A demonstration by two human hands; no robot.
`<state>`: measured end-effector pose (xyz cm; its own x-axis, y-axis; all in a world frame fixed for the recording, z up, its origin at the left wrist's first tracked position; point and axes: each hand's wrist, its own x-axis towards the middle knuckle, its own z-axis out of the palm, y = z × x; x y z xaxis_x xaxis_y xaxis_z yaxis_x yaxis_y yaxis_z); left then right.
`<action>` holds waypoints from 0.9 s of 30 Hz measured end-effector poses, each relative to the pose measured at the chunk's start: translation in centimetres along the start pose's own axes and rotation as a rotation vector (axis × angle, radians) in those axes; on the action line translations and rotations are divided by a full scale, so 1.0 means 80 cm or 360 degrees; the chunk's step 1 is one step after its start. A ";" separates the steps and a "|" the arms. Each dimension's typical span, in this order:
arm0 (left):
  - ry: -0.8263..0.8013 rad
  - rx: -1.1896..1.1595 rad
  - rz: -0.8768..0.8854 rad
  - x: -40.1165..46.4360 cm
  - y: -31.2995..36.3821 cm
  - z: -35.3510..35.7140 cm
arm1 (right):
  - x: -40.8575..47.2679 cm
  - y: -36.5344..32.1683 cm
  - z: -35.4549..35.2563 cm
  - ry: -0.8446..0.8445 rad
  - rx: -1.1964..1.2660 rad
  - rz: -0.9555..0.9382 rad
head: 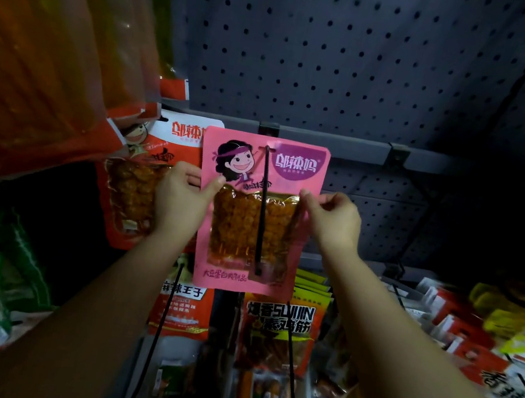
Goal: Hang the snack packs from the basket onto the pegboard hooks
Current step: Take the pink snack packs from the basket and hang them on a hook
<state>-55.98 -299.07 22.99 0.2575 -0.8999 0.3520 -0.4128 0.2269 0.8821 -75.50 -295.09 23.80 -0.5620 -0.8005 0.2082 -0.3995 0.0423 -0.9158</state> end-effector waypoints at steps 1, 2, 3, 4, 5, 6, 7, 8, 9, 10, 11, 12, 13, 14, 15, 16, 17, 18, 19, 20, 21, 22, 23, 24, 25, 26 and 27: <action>0.0011 -0.0046 -0.0029 -0.005 -0.004 -0.002 | -0.005 0.006 -0.002 -0.0029 -0.0009 0.0017; 0.0028 -0.0078 -0.0057 -0.012 -0.008 -0.004 | -0.010 0.013 -0.005 -0.0058 -0.0013 0.0031; 0.0047 -0.0101 -0.0083 -0.023 -0.011 -0.007 | -0.018 0.020 -0.010 -0.0087 0.0003 0.0047; 0.0058 -0.0138 -0.0106 -0.035 -0.014 -0.010 | -0.027 0.027 -0.016 -0.0122 0.0044 0.0072; 0.0042 -0.0202 -0.0125 -0.051 -0.016 -0.012 | -0.038 0.035 -0.023 -0.0164 0.0103 0.0097; -0.0012 -0.0274 -0.0134 -0.069 -0.018 -0.013 | -0.049 0.044 -0.033 -0.0208 0.0155 0.0111; -0.0103 -0.0331 -0.0141 -0.090 -0.018 -0.013 | -0.063 0.055 -0.044 -0.0250 0.0195 0.0111; -0.0213 -0.0367 -0.0141 -0.112 -0.016 -0.011 | -0.078 0.067 -0.058 -0.0281 0.0229 0.0108; -0.0331 -0.0389 -0.0133 -0.136 -0.011 -0.007 | -0.094 0.080 -0.075 -0.0300 0.0272 0.0109; -0.0450 -0.0406 -0.0107 -0.160 -0.006 -0.002 | -0.112 0.095 -0.094 -0.0304 0.0328 0.0122; -0.0567 -0.0415 -0.0068 -0.184 0.001 0.004 | -0.131 0.111 -0.116 -0.0293 0.0383 0.0145; -0.0698 -0.0416 -0.0033 -0.208 0.007 0.013 | -0.149 0.128 -0.140 -0.0264 0.0421 0.0180; -0.0847 -0.0407 -0.0006 -0.234 0.014 0.023 | -0.169 0.148 -0.166 -0.0224 0.0436 0.0226; -0.0998 -0.0392 0.0021 -0.260 0.019 0.036 | -0.189 0.168 -0.193 -0.0171 0.0436 0.0271; -0.1142 -0.0386 0.0039 -0.286 0.023 0.050 | -0.209 0.190 -0.221 -0.0099 0.0430 0.0323; -0.1268 -0.0393 0.0047 -0.312 0.026 0.066 | -0.228 0.212 -0.249 -0.0013 0.0425 0.0388; -0.1388 -0.0396 0.0054 -0.339 0.026 0.084 | -0.249 0.235 -0.276 0.0071 0.0414 0.0463; -0.1507 -0.0386 0.0063 -0.368 0.025 0.104 | -0.270 0.260 -0.302 0.0149 0.0394 0.0547; -0.1622 -0.0370 0.0058 -0.398 0.021 0.125 | -0.290 0.286 -0.327 0.0213 0.0357 0.0635; -0.1727 -0.0364 0.0030 -0.428 0.014 0.147 | -0.309 0.314 -0.350 0.0259 0.0310 0.0714; -0.1822 -0.0364 -0.0023 -0.459 0.004 0.170 | -0.327 0.344 -0.371 0.0287 0.0252 0.0795; -0.1899 -0.0360 -0.0086 -0.492 -0.011 0.194 | -0.344 0.375 -0.390 0.0313 0.0193 0.0881; -0.1955 -0.0348 -0.0142 -0.524 -0.028 0.218 | -0.359 0.408 -0.406 0.0338 0.0140 0.0965; -0.1997 -0.0324 -0.0202 -0.556 -0.049 0.242 | -0.373 0.442 -0.420 0.0344 0.0102 0.1053; -0.2040 -0.0278 -0.0278 -0.589 -0.073 0.264 | -0.387 0.476 -0.430 0.0319 0.0074 0.1160; -0.2075 -0.0225 -0.0351 -0.622 -0.100 0.284 | -0.401 0.511 -0.438 0.0275 0.0041 0.1268; -0.2092 -0.0163 -0.0413 -0.653 -0.128 0.303 | -0.415 0.548 -0.444 0.0216 -0.0023 0.1365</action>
<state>-86.34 -263.41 -12.03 -0.7297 -0.5956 -0.3360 -0.3985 -0.0288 0.9167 -100.07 -245.46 -11.03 -0.7543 -0.4107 -0.5121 0.1932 0.6067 -0.7711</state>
